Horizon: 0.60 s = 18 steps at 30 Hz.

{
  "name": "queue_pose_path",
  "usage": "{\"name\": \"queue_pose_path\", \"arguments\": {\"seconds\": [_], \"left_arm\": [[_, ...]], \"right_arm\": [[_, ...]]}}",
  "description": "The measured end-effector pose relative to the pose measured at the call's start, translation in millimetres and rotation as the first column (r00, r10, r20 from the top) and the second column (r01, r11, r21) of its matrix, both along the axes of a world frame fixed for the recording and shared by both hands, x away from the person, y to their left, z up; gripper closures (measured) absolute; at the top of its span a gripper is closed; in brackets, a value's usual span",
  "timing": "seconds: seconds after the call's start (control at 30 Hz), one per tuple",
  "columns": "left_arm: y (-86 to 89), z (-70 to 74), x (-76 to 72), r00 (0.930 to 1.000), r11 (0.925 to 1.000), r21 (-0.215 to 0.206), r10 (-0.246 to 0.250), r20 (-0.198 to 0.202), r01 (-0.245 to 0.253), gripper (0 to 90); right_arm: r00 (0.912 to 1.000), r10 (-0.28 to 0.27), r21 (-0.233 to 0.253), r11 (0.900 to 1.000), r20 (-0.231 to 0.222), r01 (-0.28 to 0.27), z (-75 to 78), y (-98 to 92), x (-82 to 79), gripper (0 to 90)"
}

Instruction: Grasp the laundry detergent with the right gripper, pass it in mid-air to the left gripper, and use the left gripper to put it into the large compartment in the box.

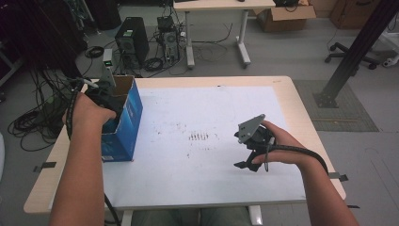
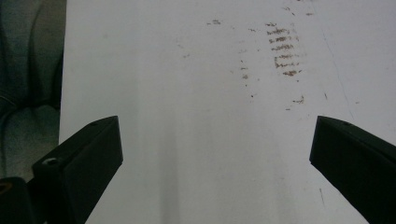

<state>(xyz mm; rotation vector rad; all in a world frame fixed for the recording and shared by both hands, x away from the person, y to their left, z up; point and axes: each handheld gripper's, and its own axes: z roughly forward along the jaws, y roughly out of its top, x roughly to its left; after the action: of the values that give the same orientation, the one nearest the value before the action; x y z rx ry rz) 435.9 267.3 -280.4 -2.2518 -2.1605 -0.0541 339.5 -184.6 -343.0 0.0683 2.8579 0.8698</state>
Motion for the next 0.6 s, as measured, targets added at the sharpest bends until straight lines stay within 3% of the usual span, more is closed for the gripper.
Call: {"name": "queue_pose_path", "arguments": {"seconds": [0.3, 0.6], "left_arm": [[-1.6, 9.1, -1.4, 1.0, 1.0, -0.001, 0.002, 0.005, -0.002, 28.2], [-2.2, 21.1, -4.3, 0.9998, 0.9997, 0.019, 0.015, 0.01, -0.015, 20.1]], "right_arm": [[1.0, 0.0, 0.004, 1.0, 0.004, 0.0, 0.9, 0.1, -0.6, 2.6], [0.9999, 0.005, 0.002, 1.0, 0.011, -0.005, 4.1, 0.7, -2.6, 2.7]]}}
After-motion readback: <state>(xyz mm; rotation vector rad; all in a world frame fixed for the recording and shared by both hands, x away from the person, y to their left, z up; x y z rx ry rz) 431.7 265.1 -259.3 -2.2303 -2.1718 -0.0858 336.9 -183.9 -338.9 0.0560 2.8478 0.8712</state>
